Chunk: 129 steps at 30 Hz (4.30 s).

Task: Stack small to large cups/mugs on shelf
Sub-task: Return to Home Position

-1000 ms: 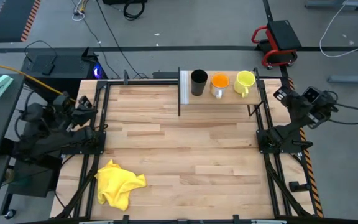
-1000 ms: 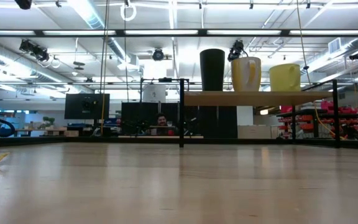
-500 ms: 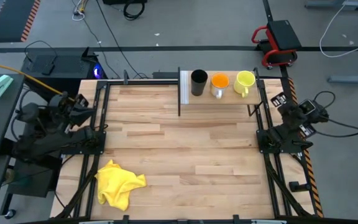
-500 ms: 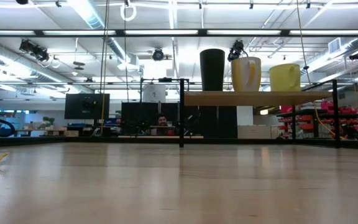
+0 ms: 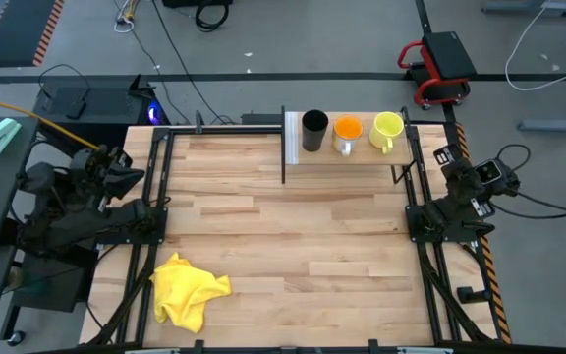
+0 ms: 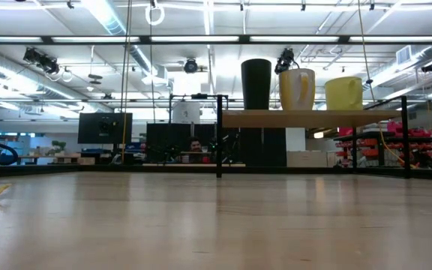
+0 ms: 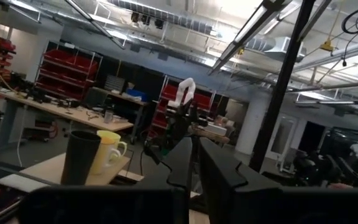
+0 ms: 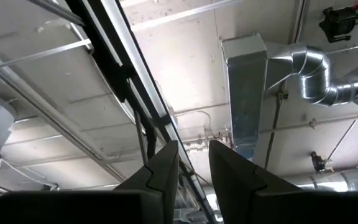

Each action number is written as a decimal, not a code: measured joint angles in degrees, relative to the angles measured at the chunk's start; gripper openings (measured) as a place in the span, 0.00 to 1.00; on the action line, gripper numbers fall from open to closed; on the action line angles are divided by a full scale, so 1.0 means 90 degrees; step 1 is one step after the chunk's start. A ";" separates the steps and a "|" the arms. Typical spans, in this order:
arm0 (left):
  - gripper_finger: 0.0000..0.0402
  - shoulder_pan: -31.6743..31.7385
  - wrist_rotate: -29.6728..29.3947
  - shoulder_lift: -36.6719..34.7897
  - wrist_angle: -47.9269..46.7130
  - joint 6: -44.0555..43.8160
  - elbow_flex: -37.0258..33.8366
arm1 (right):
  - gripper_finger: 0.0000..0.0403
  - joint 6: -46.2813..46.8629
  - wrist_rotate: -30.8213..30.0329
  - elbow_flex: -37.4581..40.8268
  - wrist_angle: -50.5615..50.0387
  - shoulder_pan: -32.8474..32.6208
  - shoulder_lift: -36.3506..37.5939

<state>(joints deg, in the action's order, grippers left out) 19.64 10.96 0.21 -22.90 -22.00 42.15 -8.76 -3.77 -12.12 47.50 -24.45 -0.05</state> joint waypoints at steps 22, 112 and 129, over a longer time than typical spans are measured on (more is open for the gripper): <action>0.08 0.0001 0.0774 -0.0002 0.3175 -0.1405 -0.2446 | 0.24 -0.0431 -0.0318 0.0090 -0.0238 0.0011 -0.0155; 0.08 0.0000 0.0663 0.0017 0.1885 0.0236 -0.3900 | 0.24 0.2056 -0.0794 0.1015 -0.4674 0.1348 -0.0614; 0.06 0.0002 0.0663 0.0017 0.1890 0.0231 -0.3900 | 0.24 0.2128 -0.0792 0.1015 -0.4674 0.1348 -0.0614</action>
<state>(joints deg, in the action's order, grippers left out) 19.66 16.93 0.36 -5.89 -19.92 7.05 10.39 -10.90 -2.98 5.43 -12.32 -5.58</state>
